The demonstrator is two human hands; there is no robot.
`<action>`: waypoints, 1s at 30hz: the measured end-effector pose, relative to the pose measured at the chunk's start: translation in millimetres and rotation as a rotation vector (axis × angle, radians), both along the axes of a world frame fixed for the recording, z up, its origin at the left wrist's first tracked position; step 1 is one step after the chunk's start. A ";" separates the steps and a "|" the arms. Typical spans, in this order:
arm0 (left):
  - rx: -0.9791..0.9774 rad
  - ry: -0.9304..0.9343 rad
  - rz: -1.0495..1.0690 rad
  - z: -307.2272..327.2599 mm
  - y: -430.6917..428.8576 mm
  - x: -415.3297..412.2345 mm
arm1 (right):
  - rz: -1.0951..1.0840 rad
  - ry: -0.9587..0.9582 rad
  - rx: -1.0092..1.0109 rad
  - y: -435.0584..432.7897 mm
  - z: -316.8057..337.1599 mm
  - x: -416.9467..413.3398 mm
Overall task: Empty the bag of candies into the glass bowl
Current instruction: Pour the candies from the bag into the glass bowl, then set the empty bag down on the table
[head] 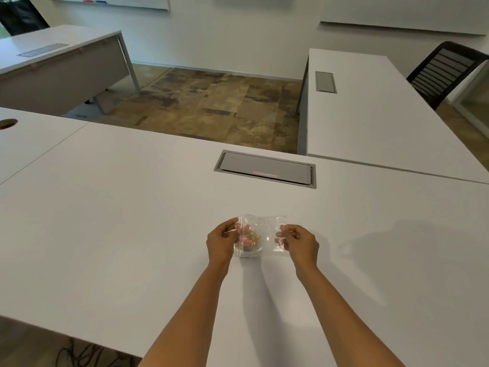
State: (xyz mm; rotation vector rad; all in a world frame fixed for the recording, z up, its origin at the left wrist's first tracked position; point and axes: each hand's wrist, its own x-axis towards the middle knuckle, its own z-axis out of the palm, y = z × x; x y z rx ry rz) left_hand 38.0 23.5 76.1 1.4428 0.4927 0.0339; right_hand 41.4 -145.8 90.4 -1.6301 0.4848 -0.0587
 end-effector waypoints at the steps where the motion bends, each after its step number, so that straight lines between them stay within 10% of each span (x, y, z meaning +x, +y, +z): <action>1: 0.012 0.003 -0.016 -1.0 0.1 -3.1 | 0.000 0.004 -0.020 0.1 -2.8 -4.8; 12: 0.061 0.087 -0.408 -20.3 20.0 -54.4 | 0.071 0.091 -0.069 -4.3 -43.2 -61.4; 30: 0.357 0.246 -0.201 -65.6 35.9 -81.0 | 0.225 0.183 -0.328 27.1 -89.4 -95.8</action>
